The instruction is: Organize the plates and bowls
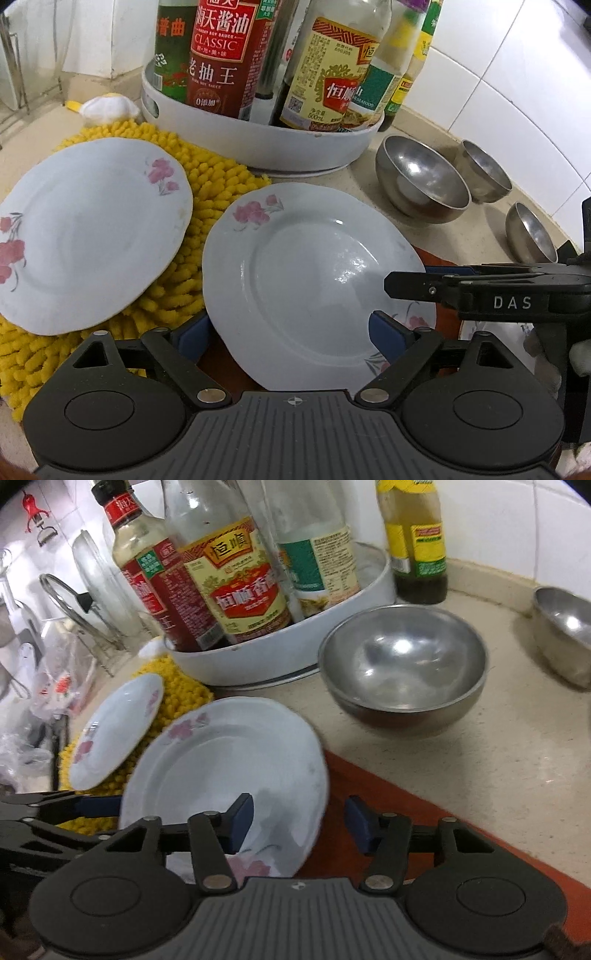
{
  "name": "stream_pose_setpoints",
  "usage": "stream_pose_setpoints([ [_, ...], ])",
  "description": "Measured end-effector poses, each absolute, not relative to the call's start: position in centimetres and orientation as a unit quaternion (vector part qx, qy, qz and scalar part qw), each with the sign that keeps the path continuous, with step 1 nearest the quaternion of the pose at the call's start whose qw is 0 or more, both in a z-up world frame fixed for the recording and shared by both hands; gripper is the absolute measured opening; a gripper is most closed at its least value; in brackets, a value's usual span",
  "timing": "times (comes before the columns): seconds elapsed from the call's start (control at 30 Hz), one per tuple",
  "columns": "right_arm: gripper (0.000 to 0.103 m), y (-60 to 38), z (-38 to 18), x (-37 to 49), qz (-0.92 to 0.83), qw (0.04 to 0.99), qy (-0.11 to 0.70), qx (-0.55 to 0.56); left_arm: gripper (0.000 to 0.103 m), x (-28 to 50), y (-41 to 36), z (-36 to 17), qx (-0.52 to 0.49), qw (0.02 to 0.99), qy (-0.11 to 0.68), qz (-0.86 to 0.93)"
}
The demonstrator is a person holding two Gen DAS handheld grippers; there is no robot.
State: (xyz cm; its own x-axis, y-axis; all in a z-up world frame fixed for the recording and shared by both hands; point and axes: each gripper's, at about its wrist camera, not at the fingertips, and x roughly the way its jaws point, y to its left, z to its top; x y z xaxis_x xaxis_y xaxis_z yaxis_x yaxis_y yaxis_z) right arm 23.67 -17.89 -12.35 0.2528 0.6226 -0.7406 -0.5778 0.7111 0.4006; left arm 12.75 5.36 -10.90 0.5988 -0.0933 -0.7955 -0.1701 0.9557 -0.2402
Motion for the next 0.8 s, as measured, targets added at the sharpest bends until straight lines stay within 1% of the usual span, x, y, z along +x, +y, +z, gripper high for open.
stream_pose_setpoints([
  [0.03, 0.048, -17.8, -12.3, 23.5, 0.379, 0.793, 0.477, 0.021, 0.094, 12.8, 5.3, -11.0, -0.145, 0.883, 0.446, 0.020],
  [0.1, 0.048, -17.9, -12.3, 23.4, 0.387, 0.793, 0.470, 0.016, 0.099, 12.9, 5.1, -11.2, -0.138, 0.884, 0.447, 0.016],
  [0.27, 0.048, -18.1, -12.5, 24.1, 0.396, 0.784, 0.477, 0.030, 0.102, 13.6, 4.5, -11.4, -0.128, 0.884, 0.448, 0.030],
  [0.3, 0.049, -17.9, -12.4, 24.0, 0.396, 0.785, 0.475, 0.025, 0.102, 13.7, 4.4, -11.4, -0.127, 0.884, 0.448, 0.035],
  [0.37, 0.055, -17.8, -12.4, 23.7, 0.396, 0.787, 0.472, 0.023, 0.102, 13.7, 4.1, -11.5, -0.115, 0.885, 0.450, 0.040],
  [0.43, 0.057, -17.6, -12.5, 23.4, 0.398, 0.789, 0.467, 0.018, 0.102, 13.9, 4.0, -11.5, -0.114, 0.884, 0.451, 0.047],
  [0.8, 0.054, -17.7, -11.9, 22.7, 0.384, 0.801, 0.459, 0.009, 0.099, 13.6, 3.3, -10.8, -0.100, 0.887, 0.447, 0.060],
])
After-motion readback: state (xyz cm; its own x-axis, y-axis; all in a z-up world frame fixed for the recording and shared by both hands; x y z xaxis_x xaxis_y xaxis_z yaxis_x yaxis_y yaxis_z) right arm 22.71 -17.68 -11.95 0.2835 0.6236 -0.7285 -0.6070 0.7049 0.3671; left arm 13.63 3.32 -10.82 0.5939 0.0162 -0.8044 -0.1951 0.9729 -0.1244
